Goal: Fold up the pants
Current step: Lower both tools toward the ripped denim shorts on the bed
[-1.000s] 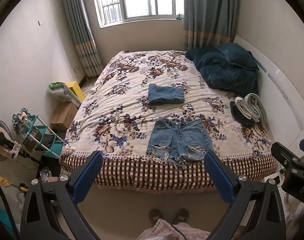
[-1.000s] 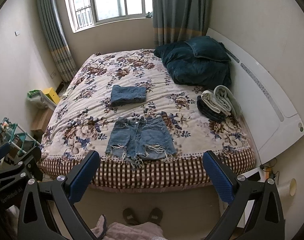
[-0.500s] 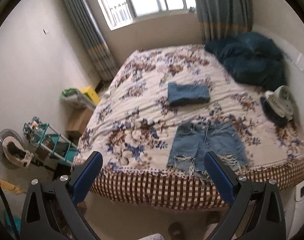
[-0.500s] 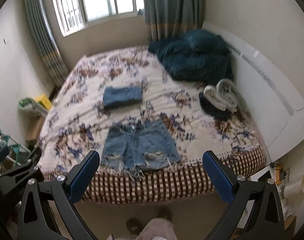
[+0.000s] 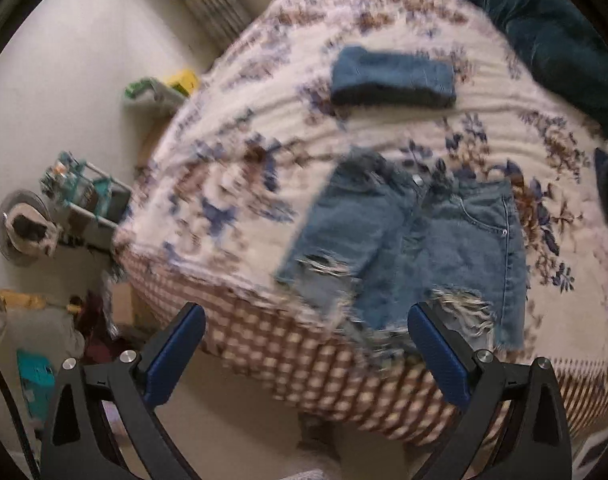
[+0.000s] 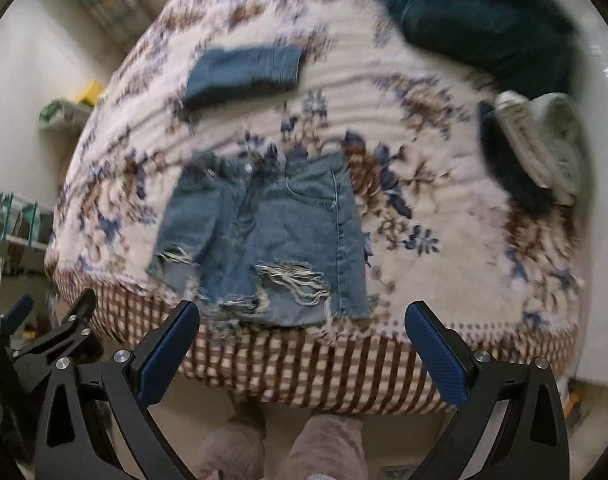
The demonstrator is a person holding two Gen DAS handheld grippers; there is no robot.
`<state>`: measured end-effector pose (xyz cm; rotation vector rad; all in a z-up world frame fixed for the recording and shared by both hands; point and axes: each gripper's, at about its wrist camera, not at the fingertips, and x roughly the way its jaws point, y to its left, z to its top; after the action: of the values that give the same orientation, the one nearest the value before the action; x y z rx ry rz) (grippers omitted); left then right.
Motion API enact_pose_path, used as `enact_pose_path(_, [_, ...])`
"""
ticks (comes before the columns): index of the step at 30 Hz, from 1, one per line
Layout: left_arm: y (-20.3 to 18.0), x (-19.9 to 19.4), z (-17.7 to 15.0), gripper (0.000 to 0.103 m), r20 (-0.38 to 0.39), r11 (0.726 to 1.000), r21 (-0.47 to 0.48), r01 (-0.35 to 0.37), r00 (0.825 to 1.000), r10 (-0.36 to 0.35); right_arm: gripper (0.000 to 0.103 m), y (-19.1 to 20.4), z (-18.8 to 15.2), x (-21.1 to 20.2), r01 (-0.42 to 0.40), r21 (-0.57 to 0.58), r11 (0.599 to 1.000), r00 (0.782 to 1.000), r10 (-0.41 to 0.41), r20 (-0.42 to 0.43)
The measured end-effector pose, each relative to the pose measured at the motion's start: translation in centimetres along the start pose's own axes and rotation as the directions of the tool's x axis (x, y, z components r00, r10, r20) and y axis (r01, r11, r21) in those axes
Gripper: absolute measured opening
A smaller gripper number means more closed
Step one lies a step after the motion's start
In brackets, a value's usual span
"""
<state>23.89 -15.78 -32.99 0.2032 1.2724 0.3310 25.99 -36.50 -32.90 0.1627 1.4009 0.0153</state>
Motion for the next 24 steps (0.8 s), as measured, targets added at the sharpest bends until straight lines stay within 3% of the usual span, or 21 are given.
enact_pose_path(8, [-12.3, 10.3, -0.3, 0.103, -0.151, 0.999, 0.034, -0.027, 0.988, 0.031, 0.103, -7.5, 6.2, 16.0, -0.094, -0.043, 0.995, 0.978, 0.084, -0.193])
enact_pose_path(14, [-19.7, 13.0, -2.6, 0.103, -0.187, 0.997, 0.074, -0.017, 0.982, 0.03, 0.103, -12.6, 8.8, 24.5, -0.224, -0.005, 0.975, 0.919, 0.209, -0.333])
enact_pose_path(19, [-25.2, 13.0, -4.9, 0.103, -0.147, 0.994, 0.096, -0.049, 0.987, 0.062, 0.103, -13.3, 11.5, 28.9, -0.322, -0.081, 0.943, 0.885, 0.269, -0.381])
enact_pose_path(24, [-29.9, 12.7, -6.7, 0.103, -0.053, 0.981, 0.17, -0.096, 0.993, 0.107, 0.103, -12.8, 14.3, 32.8, -0.421, -0.135, 0.897, 0.84, 0.329, -0.432])
